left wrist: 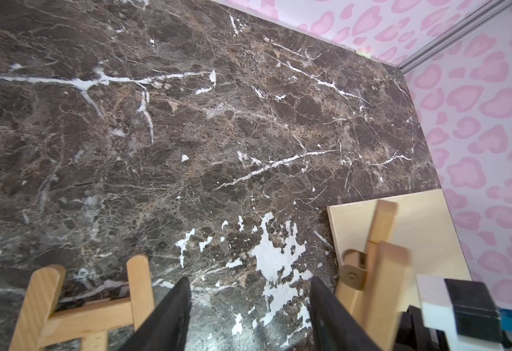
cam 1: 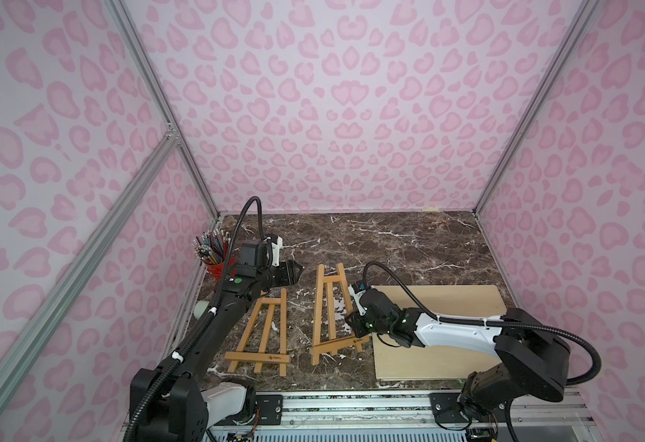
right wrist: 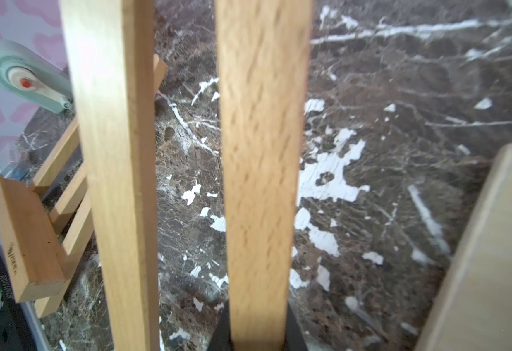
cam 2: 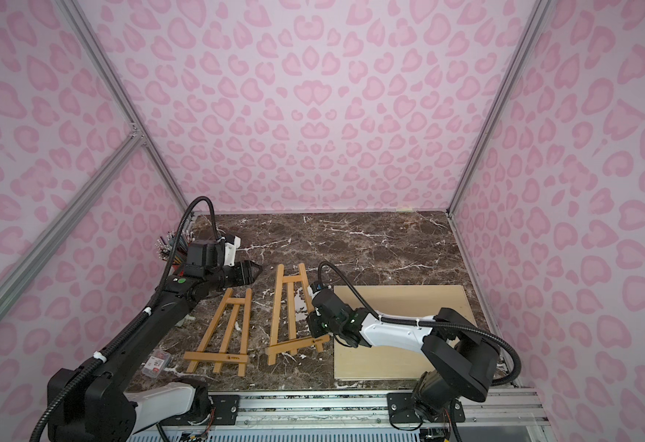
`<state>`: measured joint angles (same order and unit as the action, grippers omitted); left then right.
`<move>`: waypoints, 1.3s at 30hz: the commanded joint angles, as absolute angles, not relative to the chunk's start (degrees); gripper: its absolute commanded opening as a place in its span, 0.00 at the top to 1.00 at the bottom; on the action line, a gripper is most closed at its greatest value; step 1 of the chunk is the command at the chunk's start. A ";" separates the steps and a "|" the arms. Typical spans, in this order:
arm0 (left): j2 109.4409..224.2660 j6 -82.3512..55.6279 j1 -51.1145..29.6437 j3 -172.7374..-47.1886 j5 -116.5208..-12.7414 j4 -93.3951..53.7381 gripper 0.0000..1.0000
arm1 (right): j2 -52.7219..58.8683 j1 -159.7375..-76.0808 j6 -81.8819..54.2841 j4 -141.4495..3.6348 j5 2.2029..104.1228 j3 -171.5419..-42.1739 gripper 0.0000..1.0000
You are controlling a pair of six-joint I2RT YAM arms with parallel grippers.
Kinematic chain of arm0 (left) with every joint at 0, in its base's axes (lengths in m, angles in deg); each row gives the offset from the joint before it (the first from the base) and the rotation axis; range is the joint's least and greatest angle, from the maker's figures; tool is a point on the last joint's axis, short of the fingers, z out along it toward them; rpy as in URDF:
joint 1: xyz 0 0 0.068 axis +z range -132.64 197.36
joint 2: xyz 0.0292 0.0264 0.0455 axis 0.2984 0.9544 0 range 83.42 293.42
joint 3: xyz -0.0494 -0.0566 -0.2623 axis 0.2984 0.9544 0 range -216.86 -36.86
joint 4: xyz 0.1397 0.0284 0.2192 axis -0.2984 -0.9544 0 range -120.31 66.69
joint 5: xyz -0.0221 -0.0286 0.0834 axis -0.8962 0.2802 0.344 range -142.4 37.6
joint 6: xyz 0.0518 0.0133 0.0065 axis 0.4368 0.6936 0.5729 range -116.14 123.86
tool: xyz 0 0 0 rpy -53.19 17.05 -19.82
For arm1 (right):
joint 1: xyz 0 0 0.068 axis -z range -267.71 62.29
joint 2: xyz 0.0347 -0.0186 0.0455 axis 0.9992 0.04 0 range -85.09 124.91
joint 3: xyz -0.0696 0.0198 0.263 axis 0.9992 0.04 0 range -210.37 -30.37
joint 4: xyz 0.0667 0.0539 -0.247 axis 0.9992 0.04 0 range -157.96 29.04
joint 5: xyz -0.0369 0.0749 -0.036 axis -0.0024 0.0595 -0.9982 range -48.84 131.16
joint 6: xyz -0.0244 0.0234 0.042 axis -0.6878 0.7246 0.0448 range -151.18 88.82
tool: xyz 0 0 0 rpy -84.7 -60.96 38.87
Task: Disassemble the easel
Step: Place the easel at the center of the board.
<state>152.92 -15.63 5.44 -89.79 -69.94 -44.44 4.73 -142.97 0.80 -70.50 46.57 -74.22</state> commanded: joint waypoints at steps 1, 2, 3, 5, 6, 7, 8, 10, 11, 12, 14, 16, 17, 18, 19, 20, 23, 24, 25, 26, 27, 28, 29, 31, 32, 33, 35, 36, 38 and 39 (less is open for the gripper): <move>152.20 -14.52 5.76 -89.55 -68.27 -45.37 0.34 | 9.07 -145.00 5.19 -66.06 43.52 -77.70 1.00; 151.99 -14.39 5.83 -89.58 -68.14 -45.65 0.33 | 10.75 -145.66 5.79 -64.59 42.99 -78.97 1.00; 151.77 -14.20 5.90 -89.52 -67.92 -45.88 0.32 | 12.14 -146.26 6.39 -63.51 42.68 -79.98 1.00; 151.33 -13.86 5.98 -89.56 -67.66 -46.45 0.32 | 14.22 -147.04 7.68 -62.40 42.59 -80.99 1.00; 151.21 -13.70 6.07 -89.53 -67.39 -46.66 0.31 | 15.02 -147.48 8.32 -61.90 42.22 -81.35 1.00; 151.02 -13.51 6.13 -89.58 -67.27 -46.94 0.31 | 15.47 -147.83 8.79 -61.45 41.70 -81.56 1.00; 150.97 -13.29 6.12 -89.57 -67.09 -47.19 0.31 | 15.86 -148.28 9.25 -60.97 41.12 -81.79 1.00; 150.95 -13.02 6.21 -89.57 -66.82 -47.42 0.30 | 16.50 -148.90 9.54 -60.15 40.20 -82.40 1.00; 151.01 -13.02 6.24 -89.51 -66.74 -47.49 0.30 | 16.78 -149.21 9.60 -59.60 39.70 -82.91 1.00; 151.14 -13.02 6.21 -89.42 -66.64 -47.42 0.30 | 17.11 -149.47 9.45 -59.12 39.11 -83.41 1.00; 151.19 -13.19 6.20 -89.28 -66.34 -47.39 0.30 | 17.56 -149.76 9.33 -58.23 38.20 -84.19 1.00; 151.19 -13.43 6.22 -89.26 -65.40 -47.71 0.30 | 18.04 -149.76 9.24 -57.73 38.12 -84.79 0.98; 151.19 -13.58 6.28 -89.45 -64.62 -47.95 0.29 | 18.26 -149.86 9.17 -57.51 38.04 -84.94 0.95; 151.25 -13.70 6.23 -89.52 -63.76 -48.41 0.29 | 18.35 -149.92 9.11 -57.25 37.89 -85.17 0.94; 151.28 -13.74 6.23 -89.74 -63.06 -48.92 0.29 | 18.36 -149.86 9.12 -57.07 37.76 -85.21 0.93; 151.36 -13.82 6.32 -89.96 -61.99 -49.53 0.29 | 18.28 -149.84 9.10 -56.97 37.74 -85.28 0.90; 151.65 -13.94 6.33 -90.55 -60.33 -50.85 0.29 | 17.77 -149.85 9.11 -56.91 37.62 -85.10 0.87; 151.76 -13.98 6.30 -90.52 -60.45 -50.87 0.28 | 17.66 -149.91 9.04 -56.96 37.60 -85.20 0.86; 151.87 -14.07 6.30 -90.49 -60.62 -50.78 0.29 | 17.57 -149.85 9.07 -56.93 37.60 -85.21 0.85; 151.96 -14.29 6.30 -90.37 -60.86 -50.68 0.28 | 17.49 -149.86 9.06 -56.91 37.69 -85.21 0.85; 151.98 -14.54 6.35 -90.26 -61.07 -50.56 0.28 | 17.43 -149.85 9.05 -56.95 37.82 -85.25 0.84; 151.98 -14.60 6.30 -90.12 -61.18 -50.47 0.28 | 17.35 -149.86 8.99 -56.95 37.97 -85.25 0.81; 151.94 -14.75 6.30 -89.91 -61.21 -50.26 0.28 | 17.16 -149.85 9.07 -56.93 38.10 -85.14 0.78; 151.80 -14.88 6.31 -89.62 -61.30 -50.00 0.28 | 16.67 -149.85 9.05 -56.98 38.10 -85.09 0.73; 151.72 -14.95 6.31 -89.51 -61.37 -49.91 0.27 | 16.31 -149.85 9.08 -56.97 38.11 -84.95 0.70; 151.65 -14.88 6.33 -89.52 -61.43 -49.92 0.27 | 15.87 -149.86 9.12 -56.97 38.10 -84.95 0.66; 151.63 -14.80 6.34 -89.48 -61.59 -50.00 0.27 | 15.00 -149.85 9.22 -56.99 38.08 -84.95 0.62; 151.67 -14.70 6.35 -89.50 -61.65 -49.96 0.27 | 14.56 -149.85 9.30 -56.97 38.22 -84.95 0.60; 151.48 -14.63 6.37 -89.36 -61.71 -49.96 0.26 | 13.56 -149.85 9.31 -56.89 38.29 -84.94 0.60; 151.32 -14.56 6.30 -89.26 -61.66 -49.89 0.26 | 12.77 -149.78 9.31 -56.80 38.14 -84.95 0.59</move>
